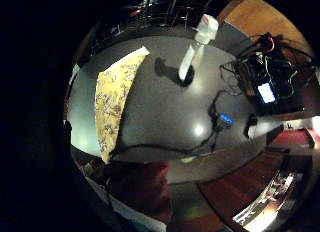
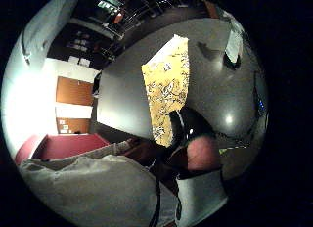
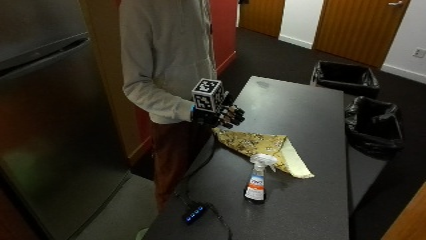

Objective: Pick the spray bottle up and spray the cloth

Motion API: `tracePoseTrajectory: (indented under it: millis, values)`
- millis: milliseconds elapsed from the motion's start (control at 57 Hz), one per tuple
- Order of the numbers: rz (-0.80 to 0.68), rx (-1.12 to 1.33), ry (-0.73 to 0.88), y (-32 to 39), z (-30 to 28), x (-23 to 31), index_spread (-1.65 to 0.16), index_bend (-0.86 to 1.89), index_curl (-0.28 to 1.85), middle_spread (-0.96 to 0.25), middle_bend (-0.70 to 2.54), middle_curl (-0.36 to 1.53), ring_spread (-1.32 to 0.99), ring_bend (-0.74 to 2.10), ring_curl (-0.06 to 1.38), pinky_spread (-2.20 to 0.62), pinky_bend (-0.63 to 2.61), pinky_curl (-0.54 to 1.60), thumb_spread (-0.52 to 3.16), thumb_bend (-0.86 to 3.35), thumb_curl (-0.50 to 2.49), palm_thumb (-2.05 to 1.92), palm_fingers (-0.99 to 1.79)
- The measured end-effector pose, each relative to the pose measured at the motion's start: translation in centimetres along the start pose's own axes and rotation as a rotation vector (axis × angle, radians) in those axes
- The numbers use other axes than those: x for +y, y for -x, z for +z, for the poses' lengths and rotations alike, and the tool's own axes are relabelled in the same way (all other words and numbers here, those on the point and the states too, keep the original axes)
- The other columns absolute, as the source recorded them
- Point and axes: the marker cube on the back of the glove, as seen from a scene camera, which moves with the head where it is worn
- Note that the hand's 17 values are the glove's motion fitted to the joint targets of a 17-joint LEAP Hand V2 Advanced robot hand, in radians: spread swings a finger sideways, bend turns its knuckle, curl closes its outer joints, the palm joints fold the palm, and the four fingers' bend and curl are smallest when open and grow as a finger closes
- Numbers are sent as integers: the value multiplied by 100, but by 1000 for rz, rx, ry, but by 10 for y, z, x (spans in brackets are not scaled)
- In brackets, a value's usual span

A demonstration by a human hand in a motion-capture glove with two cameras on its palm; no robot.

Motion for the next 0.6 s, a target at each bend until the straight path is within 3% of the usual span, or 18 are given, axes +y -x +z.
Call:
tracePoseTrajectory:
  millis: [597]
  values:
    - [184,-146,-145,-74,-15,6,-37,9,19,-4,21,34,-3,31,31,14,43,37,97,-3,35,59,10]
